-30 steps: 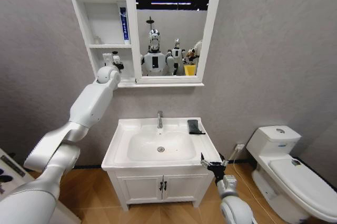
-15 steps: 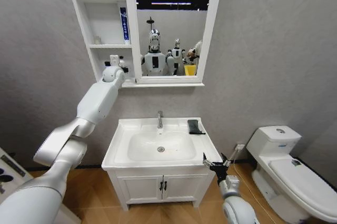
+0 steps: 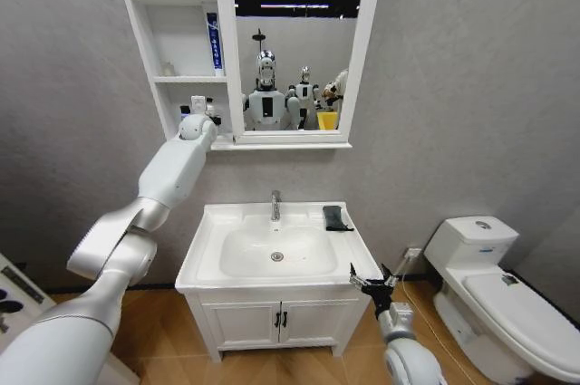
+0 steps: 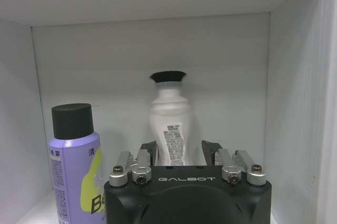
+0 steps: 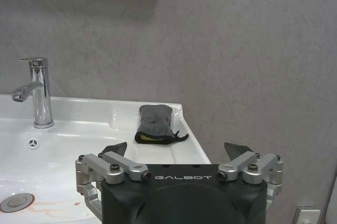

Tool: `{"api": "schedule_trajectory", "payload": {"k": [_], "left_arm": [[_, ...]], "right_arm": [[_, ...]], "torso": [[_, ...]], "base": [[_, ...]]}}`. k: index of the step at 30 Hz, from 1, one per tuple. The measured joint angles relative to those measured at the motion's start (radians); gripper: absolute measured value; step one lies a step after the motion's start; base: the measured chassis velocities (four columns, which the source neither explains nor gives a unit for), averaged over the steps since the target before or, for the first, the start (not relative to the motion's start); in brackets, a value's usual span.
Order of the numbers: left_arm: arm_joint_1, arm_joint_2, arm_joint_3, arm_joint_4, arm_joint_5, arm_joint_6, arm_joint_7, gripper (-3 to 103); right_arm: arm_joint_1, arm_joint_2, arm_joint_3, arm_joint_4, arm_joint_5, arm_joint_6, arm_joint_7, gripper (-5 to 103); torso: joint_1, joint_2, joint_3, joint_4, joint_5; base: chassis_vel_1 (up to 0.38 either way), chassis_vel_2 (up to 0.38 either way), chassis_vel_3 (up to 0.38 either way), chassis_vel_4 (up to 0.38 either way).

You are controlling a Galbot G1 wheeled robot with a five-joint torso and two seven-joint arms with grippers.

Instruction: Move facial cleanser and shampoo from washbasin to cabinet, then wipe washbasin with towel.

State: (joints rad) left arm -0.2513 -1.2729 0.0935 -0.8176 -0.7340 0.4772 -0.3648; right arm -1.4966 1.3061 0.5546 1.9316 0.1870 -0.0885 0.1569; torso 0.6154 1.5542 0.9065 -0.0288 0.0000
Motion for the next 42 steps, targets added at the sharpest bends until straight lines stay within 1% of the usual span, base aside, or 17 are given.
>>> {"api": "schedule_trajectory", "payload": {"k": [3,5,6,10,12,17,20,23,26,29,31,33,36,37,38,39,42], "left_arm": [[-0.001,-0.002,-0.005,0.007,0.007,-0.005,0.001,57],[-0.001,0.0,-0.006,0.007,0.007,-0.006,0.002,57],[0.0,0.003,-0.008,0.005,0.007,-0.007,0.002,68],[0.005,0.015,-0.012,-0.013,0.005,-0.007,0.002,80],[0.016,0.037,-0.013,-0.056,-0.012,-0.002,-0.002,95],[0.051,0.09,-0.011,-0.163,-0.057,0.024,-0.029,100],[0.11,0.15,-0.016,-0.295,-0.096,0.048,-0.067,100],[0.126,0.161,-0.021,-0.326,-0.105,0.049,-0.077,100],[0.243,0.221,-0.064,-0.539,-0.168,0.066,-0.144,100],[0.29,0.243,-0.078,-0.601,-0.175,0.058,-0.159,100],[0.395,0.299,-0.104,-0.736,-0.198,0.044,-0.184,100],[0.581,0.399,-0.173,-0.936,-0.215,0.023,-0.221,100],[0.693,0.445,-0.211,-1.021,-0.196,-0.002,-0.234,100],[0.778,0.468,-0.252,-1.07,-0.171,-0.027,-0.236,100],[0.953,0.479,-0.373,-1.145,-0.103,-0.064,-0.219,100],[0.953,0.479,-0.373,-1.145,-0.103,-0.064,-0.219,100],[1.339,0.386,-0.649,-1.24,0.093,-0.133,-0.091,100]], "right_arm": [[0.0,0.0,0.0,-0.001,0.0,-0.001,0.0,100],[0.0,0.0,0.0,-0.002,-0.001,-0.002,0.0,100],[0.0,0.0,0.0,-0.004,-0.001,-0.002,0.0,100],[0.0,-0.001,-0.001,-0.005,-0.002,-0.002,0.0,100],[0.003,-0.001,-0.003,-0.006,-0.002,-0.003,0.0,100],[0.006,0.0,-0.005,-0.006,-0.003,-0.004,0.002,100],[0.005,0.003,-0.01,0.001,-0.01,-0.005,0.002,100],[0.005,0.003,-0.012,0.005,-0.011,-0.006,0.003,100],[0.008,0.005,-0.022,0.028,-0.008,-0.018,0.008,100],[0.011,0.006,-0.024,0.038,-0.004,-0.026,0.01,100],[0.016,0.006,-0.025,0.055,0.003,-0.04,0.012,100],[0.022,0.006,-0.024,0.066,0.003,-0.047,0.012,100],[0.022,0.006,-0.021,0.072,0.003,-0.048,0.012,100],[0.02,0.006,-0.018,0.078,0.003,-0.05,0.012,100],[0.018,0.006,-0.016,0.089,0.004,-0.053,0.011,100],[0.018,0.006,-0.016,0.089,0.004,-0.053,0.011,100],[0.017,0.006,-0.017,0.107,0.003,-0.056,0.01,100]], "torso": [[0.0,0.0,0.0,0.0,0.0],[0.0,0.0,0.0,0.0,0.0],[0.0,0.0,0.0,0.0,0.0],[0.0,0.0,0.0,0.0,0.0],[0.0,0.0,0.0,0.0,-0.0001],[0.0,0.0,0.0,0.0,-0.0001],[0.0,0.0,0.0,0.0003,-0.0003],[0.0,0.0,0.0,0.0001,-0.0003],[0.0,0.0,0.0,-0.0001,0.0001],[0.0,0.0,0.0,-0.0007,0.0002],[0.0,0.0,0.0,-0.0004,-0.0003],[0.0,0.0,0.0,-0.0001,-0.0002],[0.0,0.0,0.0,0.0003,0.0001],[0.0,0.0,0.0,0.0004,-0.0005],[0.0,0.0,0.0,0.0001,-0.0003],[0.0,0.0,0.0,0.0001,-0.0003],[0.0,0.0,0.0,0.0001,-0.0011]], "base": [[0.0,0.0,0.0,0.0],[0.0,0.0,0.0,0.0],[0.0,0.0,0.0,0.0],[0.0,0.0,0.0,0.0],[0.0,0.0,0.0,0.0],[0.0,0.0,0.0,0.0],[0.0,0.0,0.0,0.0],[0.0,0.0,0.0,0.0],[0.0,0.0,0.0,0.0],[0.0,0.0,0.0,0.0],[0.0,0.0,0.0,0.0],[0.0,0.0,0.0,0.0],[0.0,0.0,0.0,0.0],[0.0,0.0,0.0,0.0],[0.0,0.0,0.0,0.0],[0.0,0.0,0.0,0.0],[0.0,0.0,0.0,0.0]]}}
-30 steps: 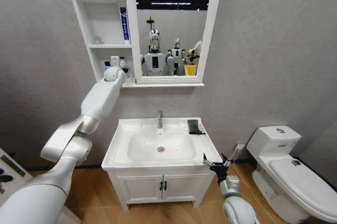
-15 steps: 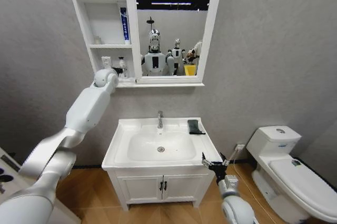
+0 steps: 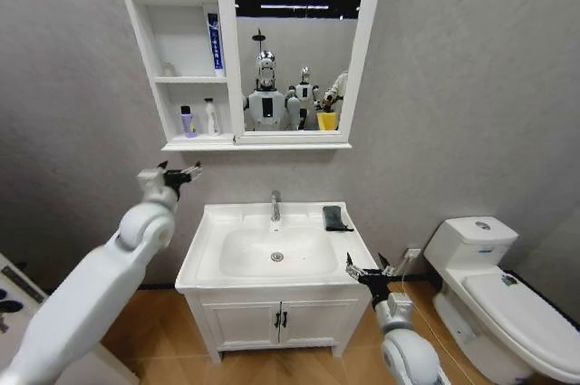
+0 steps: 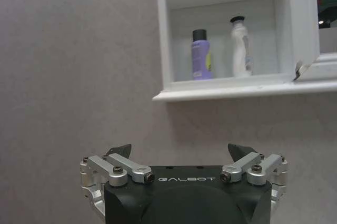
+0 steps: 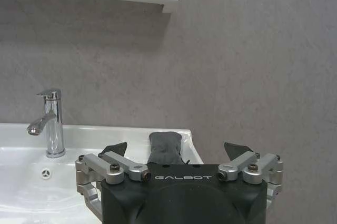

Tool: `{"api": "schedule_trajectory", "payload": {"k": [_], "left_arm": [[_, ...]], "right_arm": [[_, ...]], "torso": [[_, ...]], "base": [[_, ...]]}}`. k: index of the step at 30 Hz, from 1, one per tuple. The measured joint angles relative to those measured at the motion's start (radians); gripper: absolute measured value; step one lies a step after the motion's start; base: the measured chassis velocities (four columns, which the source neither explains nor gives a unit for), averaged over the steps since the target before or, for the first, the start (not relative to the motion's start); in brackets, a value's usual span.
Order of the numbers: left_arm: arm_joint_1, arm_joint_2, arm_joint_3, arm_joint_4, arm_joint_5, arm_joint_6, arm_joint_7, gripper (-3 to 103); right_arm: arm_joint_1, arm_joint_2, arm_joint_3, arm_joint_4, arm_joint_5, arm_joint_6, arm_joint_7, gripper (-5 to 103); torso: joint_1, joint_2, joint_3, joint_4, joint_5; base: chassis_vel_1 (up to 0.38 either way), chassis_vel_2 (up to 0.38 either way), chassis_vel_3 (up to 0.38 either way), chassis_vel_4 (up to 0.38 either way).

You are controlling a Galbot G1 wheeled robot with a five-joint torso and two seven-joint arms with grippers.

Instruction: Move facial cleanser and shampoo from washbasin to cabinet, then wipe washbasin with towel.

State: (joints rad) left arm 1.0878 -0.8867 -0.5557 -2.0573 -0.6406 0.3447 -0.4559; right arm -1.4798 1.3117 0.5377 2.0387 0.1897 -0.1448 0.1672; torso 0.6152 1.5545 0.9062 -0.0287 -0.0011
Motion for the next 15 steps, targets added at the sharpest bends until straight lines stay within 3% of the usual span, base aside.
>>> {"api": "schedule_trajectory", "payload": {"k": [1,3,4,6,7,9,12,13,15], "left_arm": [[0.0,0.0,0.0,0.0,0.0,0.0,0.0,100],[0.275,-0.124,-0.189,-0.081,0.125,-0.05,0.112,100],[0.275,-0.124,-0.189,-0.081,0.125,-0.05,0.112,100],[0.491,-0.25,-0.299,-0.203,0.159,-0.069,0.18,100],[0.491,-0.25,-0.299,-0.203,0.159,-0.069,0.18,100],[0.599,-0.339,-0.318,-0.295,0.187,-0.077,0.226,100],[0.666,-0.395,-0.307,-0.351,0.214,-0.077,0.245,100],[0.724,-0.457,-0.303,-0.386,0.252,-0.087,0.258,100],[0.751,-0.484,-0.303,-0.404,0.273,-0.096,0.262,100]], "right_arm": [[0.0,0.0,0.0,0.0,0.0,0.0,0.0,100],[0.0,-0.001,-0.004,0.014,-0.002,-0.006,0.0,100],[0.0,-0.001,-0.004,0.014,-0.002,-0.006,0.0,100],[-0.001,-0.006,-0.009,0.029,-0.004,-0.012,-0.001,100],[-0.001,-0.006,-0.009,0.029,-0.004,-0.012,-0.001,100],[-0.018,-0.005,0.001,0.049,-0.006,-0.013,-0.001,100],[-0.032,-0.003,0.009,0.067,-0.006,-0.013,0.004,100],[-0.035,-0.003,0.01,0.083,-0.006,-0.015,0.007,100],[-0.036,-0.003,0.009,0.094,-0.005,-0.017,0.008,100]], "torso": [[0.0,0.0,0.0,0.0,0.0],[0.0,0.0,0.0,0.0005,0.0008],[0.0,0.0,0.0,0.0005,0.0008],[0.0,0.0,0.0,0.0009,0.0014],[0.0,0.0,0.0,0.0009,0.0014],[0.0,0.0,0.0,0.0,0.0012],[0.0,0.0,0.0,-0.0011,0.0016],[0.0,0.0,0.0,-0.0003,0.0012],[0.0,0.0,0.0,-0.0001,0.0013]], "base": [[0.0,0.0,0.0,0.0],[0.0,0.0,0.0,0.0],[0.0,0.0,0.0,0.0],[0.0,0.0,0.0,0.0],[0.0,0.0,0.0,0.0],[0.0,0.0,0.0,0.0],[0.0,0.0,0.0,0.0],[0.0,0.0,0.0,0.0],[0.0,0.0,0.0,0.0]]}}
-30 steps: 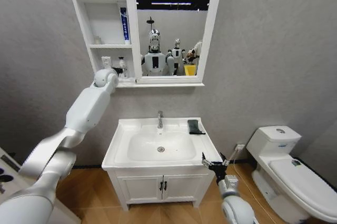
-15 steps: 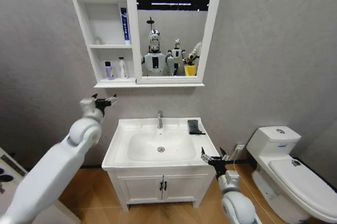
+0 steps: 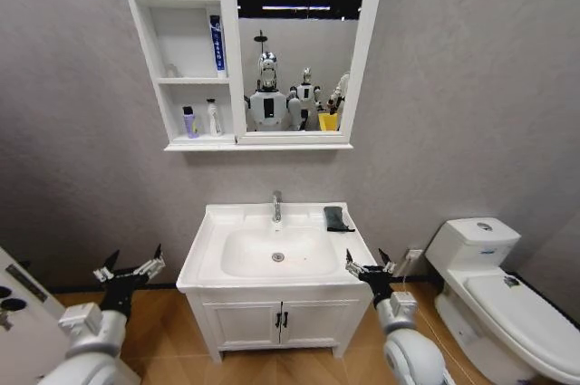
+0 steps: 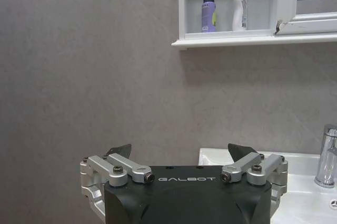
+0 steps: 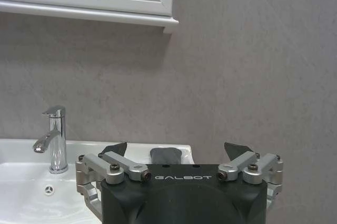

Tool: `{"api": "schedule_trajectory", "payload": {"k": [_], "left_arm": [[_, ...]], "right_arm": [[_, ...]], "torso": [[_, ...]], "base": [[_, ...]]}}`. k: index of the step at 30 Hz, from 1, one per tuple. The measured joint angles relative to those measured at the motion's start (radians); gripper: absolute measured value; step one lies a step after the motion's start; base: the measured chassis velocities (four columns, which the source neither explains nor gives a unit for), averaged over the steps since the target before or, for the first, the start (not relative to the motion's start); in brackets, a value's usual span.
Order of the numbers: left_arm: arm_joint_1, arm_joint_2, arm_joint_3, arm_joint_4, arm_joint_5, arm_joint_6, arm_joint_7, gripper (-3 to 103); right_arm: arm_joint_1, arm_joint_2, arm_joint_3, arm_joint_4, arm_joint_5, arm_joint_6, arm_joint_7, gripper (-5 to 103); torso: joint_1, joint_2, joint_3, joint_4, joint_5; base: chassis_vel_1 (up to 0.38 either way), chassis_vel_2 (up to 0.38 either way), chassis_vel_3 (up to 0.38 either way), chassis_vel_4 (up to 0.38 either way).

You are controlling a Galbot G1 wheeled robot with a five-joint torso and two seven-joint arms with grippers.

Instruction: Move facial cleanser and shampoo from washbasin to cabinet, then wipe washbasin with towel.

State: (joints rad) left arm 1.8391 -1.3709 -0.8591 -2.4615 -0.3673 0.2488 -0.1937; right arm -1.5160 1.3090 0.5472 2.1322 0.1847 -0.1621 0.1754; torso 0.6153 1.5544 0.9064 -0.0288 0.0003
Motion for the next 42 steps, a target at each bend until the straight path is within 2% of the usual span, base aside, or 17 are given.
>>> {"api": "schedule_trajectory", "payload": {"k": [4,7,17,21,27,38,41,42], "left_arm": [[0.044,-0.05,0.002,-0.047,0.027,-0.008,0.01,100],[0.011,-0.041,-0.001,-0.032,0.042,-0.009,-0.002,100],[-0.007,-0.034,0.001,-0.021,0.045,-0.009,-0.008,100],[-0.009,-0.033,0.002,-0.019,0.043,-0.008,-0.009,100],[-0.012,-0.032,0.003,-0.017,0.041,-0.007,-0.011,100],[-0.014,-0.031,0.005,-0.016,0.04,-0.007,-0.012,100],[-0.015,-0.031,0.005,-0.015,0.039,-0.006,-0.012,100],[-0.015,-0.031,0.005,-0.015,0.039,-0.006,-0.012,100]], "right_arm": [[-0.007,0.0,-0.005,0.029,0.001,-0.008,0.003,100],[-0.011,-0.001,-0.006,0.041,0.002,-0.009,0.006,100],[0.0,-0.009,-0.016,0.05,0.01,-0.02,0.014,100],[0.011,-0.012,-0.011,0.05,0.016,-0.051,0.012,100],[0.021,-0.013,0.0,0.033,0.022,-0.065,-0.012,100],[0.03,-0.004,-0.021,0.014,0.016,-0.064,-0.016,100],[0.051,-0.008,-0.032,-0.004,0.03,-0.076,0.0,100],[0.072,-0.015,-0.035,-0.023,0.053,-0.092,0.019,100]], "torso": [[0.0,0.0,0.0,0.0002,-0.0001],[0.0,0.0,0.0,-0.0005,-0.0002],[0.0,0.0,0.0,0.0,-0.0003],[0.0,0.0,0.0,0.0,-0.0003],[0.0,0.0,0.0,0.0,-0.0003],[0.0,0.0,0.0,0.0,-0.0002],[0.001,0.0,0.0,-0.0005,-0.0006],[0.001,0.0,0.0,0.0001,0.0002]], "base": [[0.0,0.0,0.0,0.0],[0.0,0.0,0.0,0.0],[0.0,0.0,0.0,0.0],[0.0,0.0,0.0,0.0],[0.0,0.0,0.0,0.0],[-0.131,0.134,0.154,-0.148],[-0.221,0.198,0.241,-0.248],[-0.205,0.199,0.183,-0.2]]}}
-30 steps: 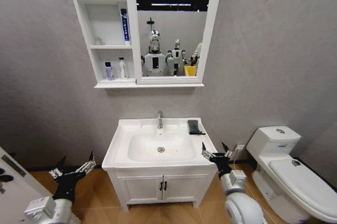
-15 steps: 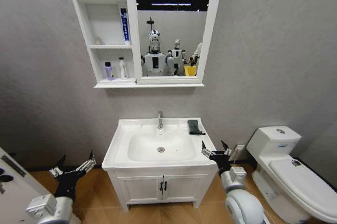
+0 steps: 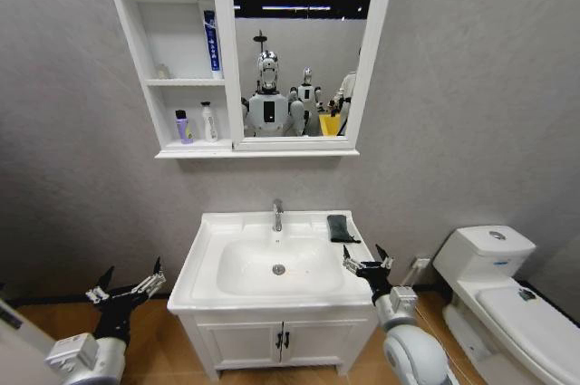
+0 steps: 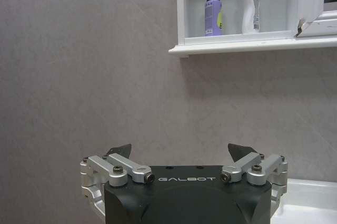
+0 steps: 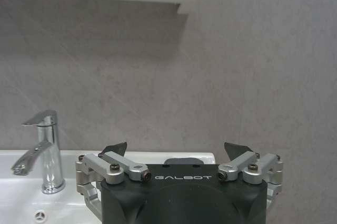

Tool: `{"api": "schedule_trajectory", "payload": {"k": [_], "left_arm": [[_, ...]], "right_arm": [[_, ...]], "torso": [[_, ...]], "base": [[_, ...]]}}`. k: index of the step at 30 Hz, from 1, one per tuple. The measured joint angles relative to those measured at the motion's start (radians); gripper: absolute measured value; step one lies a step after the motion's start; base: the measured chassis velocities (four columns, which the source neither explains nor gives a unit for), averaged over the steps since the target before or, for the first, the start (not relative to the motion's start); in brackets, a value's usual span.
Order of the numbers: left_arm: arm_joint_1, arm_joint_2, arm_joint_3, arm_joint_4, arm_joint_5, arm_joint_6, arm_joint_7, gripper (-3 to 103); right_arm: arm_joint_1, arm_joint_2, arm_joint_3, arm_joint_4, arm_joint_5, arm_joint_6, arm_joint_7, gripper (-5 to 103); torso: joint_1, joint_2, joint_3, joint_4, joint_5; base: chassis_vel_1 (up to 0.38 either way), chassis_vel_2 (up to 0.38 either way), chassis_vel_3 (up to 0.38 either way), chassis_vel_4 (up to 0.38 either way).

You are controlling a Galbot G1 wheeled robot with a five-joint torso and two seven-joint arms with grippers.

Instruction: Move facial cleanser and shampoo from washbasin to cabinet, then wipe washbasin with towel.

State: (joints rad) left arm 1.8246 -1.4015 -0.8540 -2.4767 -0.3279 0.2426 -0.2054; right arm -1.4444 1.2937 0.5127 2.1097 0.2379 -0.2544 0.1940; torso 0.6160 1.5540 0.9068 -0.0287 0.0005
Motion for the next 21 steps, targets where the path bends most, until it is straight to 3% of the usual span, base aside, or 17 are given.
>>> {"api": "schedule_trajectory", "payload": {"k": [1,4,8,10,11,14,19,21], "left_arm": [[0.0,0.0,0.0,0.0,0.0,0.0,0.0,100],[0.0,0.0,0.0,0.0,0.0,0.0,0.0,100],[0.0,0.0,0.0,0.001,-0.001,0.0,0.0,100],[0.0,0.0,0.0,0.001,-0.001,0.0,-0.001,100],[0.0,0.0,0.0,0.001,-0.001,0.0,-0.001,100],[0.0,0.0,0.0,0.001,-0.001,0.001,-0.001,100],[0.0,0.0,0.001,0.001,-0.001,0.001,-0.001,100],[0.0,0.0,0.001,0.001,-0.001,0.001,-0.001,100]], "right_arm": [[0.0,0.0,0.0,0.0,0.0,0.0,0.0,100],[0.127,-0.052,-0.012,-0.116,0.164,-0.096,0.092,100],[0.264,-0.114,-0.046,-0.227,0.268,-0.155,0.151,100],[0.374,-0.18,-0.097,-0.314,0.346,-0.203,0.197,100],[0.374,-0.18,-0.097,-0.314,0.346,-0.203,0.197,100],[0.515,-0.251,-0.192,-0.445,0.492,-0.283,0.26,100],[0.664,-0.298,-0.274,-0.569,0.616,-0.384,0.233,100],[0.697,-0.3,-0.293,-0.594,0.637,-0.392,0.233,100]], "torso": [[0.0,0.0,0.0,0.0,0.0],[0.001,0.0,0.0,-0.0001,0.0],[0.0,0.0,0.0,-0.0001,-0.0007],[-0.001,0.0,0.0,0.0,-0.0003],[-0.001,0.0,0.0,0.0,-0.0003],[-0.001,0.0,0.0,0.0,-0.0003],[-0.001,0.0,0.0,-0.0003,-0.0005],[-0.001,0.0,0.0,-0.0003,-0.0005]], "base": [[-0.205,0.199,0.183,-0.2],[-0.104,0.106,0.088,-0.041],[-0.025,0.028,-0.006,0.001],[0.032,-0.021,-0.007,0.019],[0.063,-0.041,-0.014,0.038],[0.046,-0.028,-0.018,0.029],[0.0,0.0,0.0,0.0],[0.0,0.0,0.0,0.0]]}}
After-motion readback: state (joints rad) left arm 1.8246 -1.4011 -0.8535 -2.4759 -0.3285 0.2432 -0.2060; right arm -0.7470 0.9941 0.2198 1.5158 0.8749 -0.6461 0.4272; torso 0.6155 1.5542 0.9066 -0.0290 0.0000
